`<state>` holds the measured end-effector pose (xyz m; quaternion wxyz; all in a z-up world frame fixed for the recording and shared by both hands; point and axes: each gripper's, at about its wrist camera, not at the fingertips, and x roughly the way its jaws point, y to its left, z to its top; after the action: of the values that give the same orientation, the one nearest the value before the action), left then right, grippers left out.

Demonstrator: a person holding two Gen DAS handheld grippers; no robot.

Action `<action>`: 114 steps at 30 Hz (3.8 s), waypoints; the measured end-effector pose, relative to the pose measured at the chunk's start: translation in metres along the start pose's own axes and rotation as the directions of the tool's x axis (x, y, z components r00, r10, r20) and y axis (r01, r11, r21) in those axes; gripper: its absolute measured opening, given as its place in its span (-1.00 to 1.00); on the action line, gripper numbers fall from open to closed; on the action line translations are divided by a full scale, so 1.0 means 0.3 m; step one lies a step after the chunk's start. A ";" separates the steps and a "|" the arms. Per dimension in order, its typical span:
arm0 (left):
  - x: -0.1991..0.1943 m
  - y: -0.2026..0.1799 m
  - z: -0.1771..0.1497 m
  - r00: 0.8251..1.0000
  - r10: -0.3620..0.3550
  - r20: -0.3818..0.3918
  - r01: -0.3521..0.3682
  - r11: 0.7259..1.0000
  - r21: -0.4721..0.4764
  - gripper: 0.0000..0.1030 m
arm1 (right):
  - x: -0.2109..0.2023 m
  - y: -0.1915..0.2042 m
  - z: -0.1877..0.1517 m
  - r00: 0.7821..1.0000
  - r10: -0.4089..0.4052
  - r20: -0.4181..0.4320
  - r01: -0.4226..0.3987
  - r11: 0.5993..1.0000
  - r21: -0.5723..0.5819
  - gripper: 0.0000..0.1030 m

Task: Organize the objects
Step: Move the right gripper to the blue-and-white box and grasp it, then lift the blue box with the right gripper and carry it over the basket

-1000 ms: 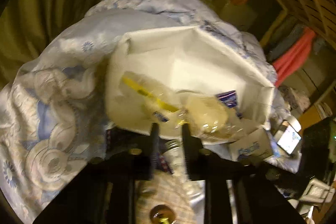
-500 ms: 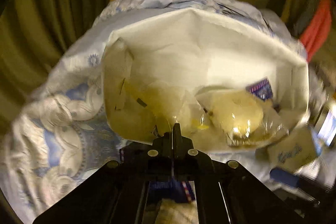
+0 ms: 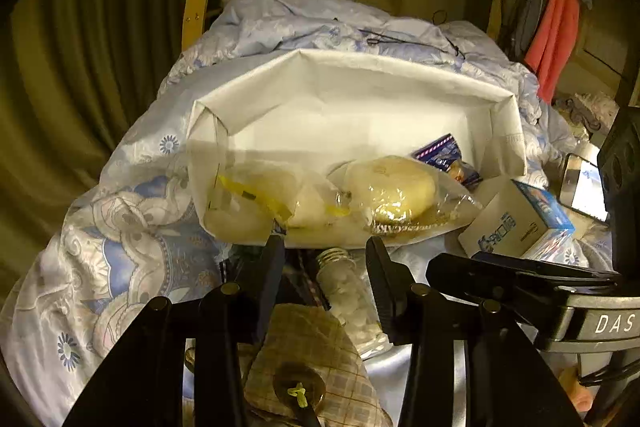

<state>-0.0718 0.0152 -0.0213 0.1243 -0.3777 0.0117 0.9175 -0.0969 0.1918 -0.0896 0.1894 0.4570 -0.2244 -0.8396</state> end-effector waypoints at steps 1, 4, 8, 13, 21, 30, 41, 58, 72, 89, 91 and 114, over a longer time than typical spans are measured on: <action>0.002 -0.002 -0.004 1.000 -0.005 -0.004 0.005 1.000 0.001 -0.18 | 0.003 -0.001 0.000 1.000 -0.003 -0.004 0.003 1.000 0.000 0.51; 0.005 -0.015 -0.013 1.000 -0.007 -0.008 0.007 1.000 0.007 -0.18 | 0.007 0.007 -0.002 1.000 -0.014 -0.007 0.014 1.000 -0.010 0.51; 0.009 -0.022 -0.015 1.000 -0.014 -0.005 0.014 1.000 0.015 -0.18 | -0.001 0.015 -0.001 1.000 -0.028 0.003 0.028 0.999 -0.031 0.51; 0.003 -0.033 -0.012 1.000 -0.022 -0.003 0.022 0.999 0.025 -0.18 | -0.013 0.018 0.005 0.999 -0.054 0.007 0.054 0.997 -0.047 0.51; 0.002 -0.089 0.022 0.988 -0.149 -0.044 0.149 0.989 -0.001 -0.18 | -0.079 0.005 0.027 0.996 -0.086 0.005 0.086 0.994 -0.073 0.51; -0.051 -0.223 0.043 0.986 -0.167 -0.027 0.169 0.982 0.084 -0.18 | -0.212 -0.064 0.080 0.999 0.018 0.046 -0.018 1.000 0.000 0.50; -0.026 -0.257 0.035 0.976 -0.203 -0.076 0.210 0.974 0.091 -0.16 | -0.364 -0.170 0.133 0.983 -0.134 0.124 0.129 0.991 0.044 0.50; 0.108 -0.220 0.043 0.956 -0.258 -0.140 0.251 0.966 -0.063 -0.16 | -0.166 -0.185 0.078 0.992 -0.125 0.013 0.125 0.992 0.028 0.45; 0.111 -0.157 -0.026 0.882 -0.435 -0.181 0.409 0.897 -0.167 0.16 | -0.151 -0.137 0.052 0.998 0.023 -0.055 -0.020 0.999 0.047 0.39; -0.091 -0.283 0.077 0.976 -0.207 0.072 0.194 0.969 0.156 0.20 | -0.245 0.023 0.077 0.998 -0.061 0.014 0.062 0.996 -0.057 0.41; -0.076 -0.287 0.124 0.974 -0.208 0.087 0.193 0.969 0.153 0.20 | -0.248 0.054 0.108 0.993 -0.095 0.073 0.101 0.992 -0.077 0.41; 0.330 -0.236 0.173 0.990 -0.115 -0.077 0.117 0.993 0.025 -1.00 | -0.035 -0.207 0.242 0.953 -0.232 0.196 0.237 0.972 0.000 -0.55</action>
<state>-0.1587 0.1115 -0.0479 0.1824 -0.4103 0.0080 0.8935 -0.1604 0.2636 -0.0817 0.0711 0.3939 -0.1760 -0.8993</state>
